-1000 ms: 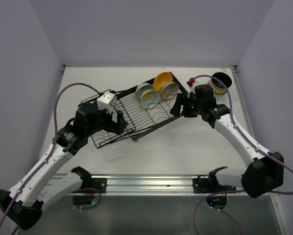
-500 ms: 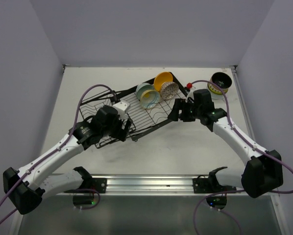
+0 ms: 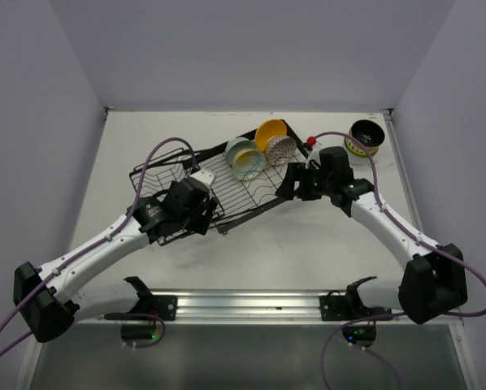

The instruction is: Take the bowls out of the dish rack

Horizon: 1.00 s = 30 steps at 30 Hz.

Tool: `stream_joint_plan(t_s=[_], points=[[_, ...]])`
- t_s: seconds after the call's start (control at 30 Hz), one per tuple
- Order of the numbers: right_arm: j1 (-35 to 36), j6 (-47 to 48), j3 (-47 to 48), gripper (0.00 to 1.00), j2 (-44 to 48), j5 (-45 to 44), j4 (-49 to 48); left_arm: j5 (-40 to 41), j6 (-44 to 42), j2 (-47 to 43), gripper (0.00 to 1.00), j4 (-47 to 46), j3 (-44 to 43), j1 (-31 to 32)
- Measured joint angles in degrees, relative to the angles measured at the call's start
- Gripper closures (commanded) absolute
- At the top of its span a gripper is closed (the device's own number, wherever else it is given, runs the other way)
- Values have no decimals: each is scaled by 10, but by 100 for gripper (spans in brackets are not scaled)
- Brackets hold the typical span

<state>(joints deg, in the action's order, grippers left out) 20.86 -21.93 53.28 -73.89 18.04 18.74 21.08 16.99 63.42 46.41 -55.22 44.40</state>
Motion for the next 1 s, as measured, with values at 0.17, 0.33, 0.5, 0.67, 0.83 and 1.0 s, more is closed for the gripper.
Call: stream_joint_plan(t_s=[0.17,0.33,0.5,0.67,0.83,1.0], points=[[0,0,0,24,-6,9,-7,46,33,11,12,21,-9,2],[0,-1,0,24,-19,15,-12,66,50,15,11,26,-9,-20],[0,-1,1,24,-30,20,-16,61,49,15,8,21,-9,-85],[0,-1,7,23,-35,24,-16,64,41,21,3,14,-17,-150],[0,-1,18,22,-35,25,-16,54,21,48,2,-5,-33,-215],[-6,-1,20,21,-35,25,-16,12,-31,71,1,-25,-54,-276]])
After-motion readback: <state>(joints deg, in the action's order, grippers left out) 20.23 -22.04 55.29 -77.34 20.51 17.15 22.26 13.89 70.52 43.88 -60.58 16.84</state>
